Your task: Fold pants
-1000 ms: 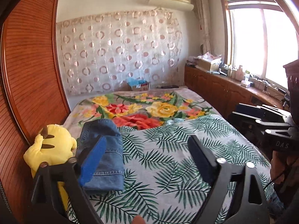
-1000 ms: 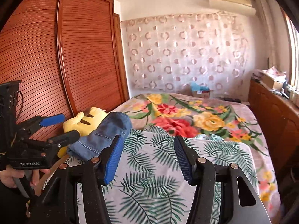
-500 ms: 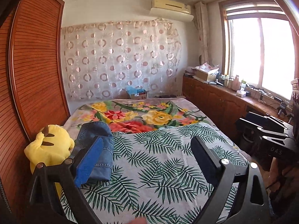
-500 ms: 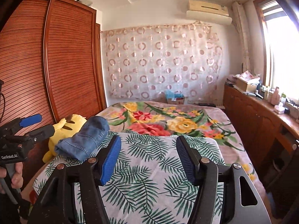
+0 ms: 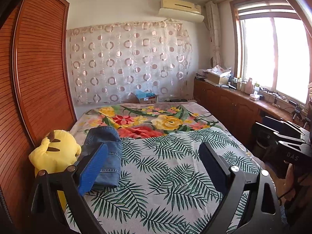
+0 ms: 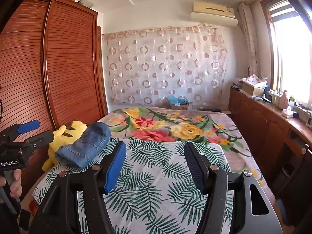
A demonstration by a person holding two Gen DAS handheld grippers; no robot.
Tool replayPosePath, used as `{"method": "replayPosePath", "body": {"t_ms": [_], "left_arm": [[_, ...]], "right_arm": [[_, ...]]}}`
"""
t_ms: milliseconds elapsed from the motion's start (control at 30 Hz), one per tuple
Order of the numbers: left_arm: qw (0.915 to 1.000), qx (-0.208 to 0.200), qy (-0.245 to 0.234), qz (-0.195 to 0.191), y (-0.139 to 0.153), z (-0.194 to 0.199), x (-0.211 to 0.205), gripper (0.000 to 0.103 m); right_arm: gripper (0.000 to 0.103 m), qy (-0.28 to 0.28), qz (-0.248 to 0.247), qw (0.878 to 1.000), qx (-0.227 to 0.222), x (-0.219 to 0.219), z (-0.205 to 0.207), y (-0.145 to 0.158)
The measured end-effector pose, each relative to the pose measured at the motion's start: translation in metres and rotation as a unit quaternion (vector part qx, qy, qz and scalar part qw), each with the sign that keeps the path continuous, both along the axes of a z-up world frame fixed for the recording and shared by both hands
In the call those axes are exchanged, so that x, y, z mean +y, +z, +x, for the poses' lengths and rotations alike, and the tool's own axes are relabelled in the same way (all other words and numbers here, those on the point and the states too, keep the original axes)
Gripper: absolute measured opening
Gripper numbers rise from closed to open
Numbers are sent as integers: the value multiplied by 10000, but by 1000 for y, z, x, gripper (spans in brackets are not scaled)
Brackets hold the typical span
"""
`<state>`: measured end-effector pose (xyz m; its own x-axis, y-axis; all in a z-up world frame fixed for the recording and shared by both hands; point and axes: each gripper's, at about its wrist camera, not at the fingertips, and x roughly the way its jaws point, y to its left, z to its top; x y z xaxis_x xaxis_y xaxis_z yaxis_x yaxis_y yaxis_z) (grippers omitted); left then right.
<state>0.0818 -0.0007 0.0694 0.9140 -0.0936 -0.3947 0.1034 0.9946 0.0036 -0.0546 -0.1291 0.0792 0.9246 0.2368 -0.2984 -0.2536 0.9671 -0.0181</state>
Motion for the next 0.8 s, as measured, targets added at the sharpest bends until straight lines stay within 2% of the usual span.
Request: {"method": "replayPosePath", "body": {"t_ms": [800], "left_arm": [[10000, -4, 37, 17, 0, 3, 7, 95]], "right_arm": [[64, -34, 16, 10000, 4, -16, 9, -4]]}}
